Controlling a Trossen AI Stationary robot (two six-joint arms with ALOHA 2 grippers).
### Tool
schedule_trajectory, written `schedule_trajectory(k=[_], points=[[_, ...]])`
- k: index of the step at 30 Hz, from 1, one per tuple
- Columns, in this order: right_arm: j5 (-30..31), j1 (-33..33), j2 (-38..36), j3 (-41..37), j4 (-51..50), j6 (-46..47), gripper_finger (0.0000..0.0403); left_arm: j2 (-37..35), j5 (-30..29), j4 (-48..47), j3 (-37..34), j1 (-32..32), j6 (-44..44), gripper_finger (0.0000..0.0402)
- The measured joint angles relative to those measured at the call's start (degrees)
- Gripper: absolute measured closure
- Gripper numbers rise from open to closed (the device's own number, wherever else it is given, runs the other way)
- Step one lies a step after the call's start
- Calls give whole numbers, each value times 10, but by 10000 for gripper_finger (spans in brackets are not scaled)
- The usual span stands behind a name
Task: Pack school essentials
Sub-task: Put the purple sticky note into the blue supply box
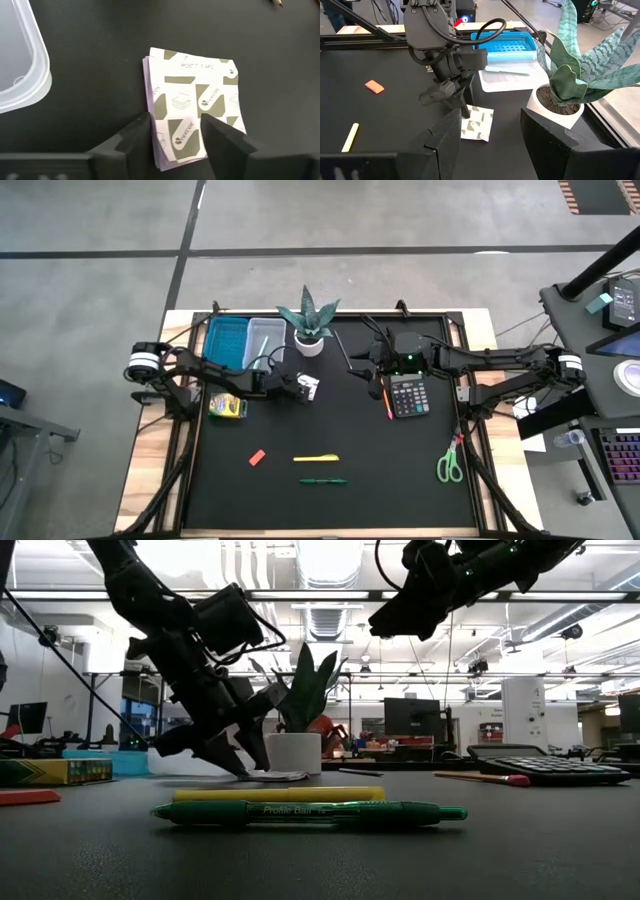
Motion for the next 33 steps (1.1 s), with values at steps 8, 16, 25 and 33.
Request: schedule_trajectory(k=[8, 16, 25, 33], points=[[0, 0, 0, 0, 0, 0, 211, 1, 15, -1, -2, -1, 2, 385], [0, 0, 0, 0, 0, -4, 212, -8, 21, -3, 9, -9, 44, 401], [0, 0, 0, 0, -1, -4, 211, -104, -36, -2, 18, -24, 131, 401], [0, 0, 0, 0, -2, -4, 212, -160, 10, 0, 16, -31, 235, 401]])
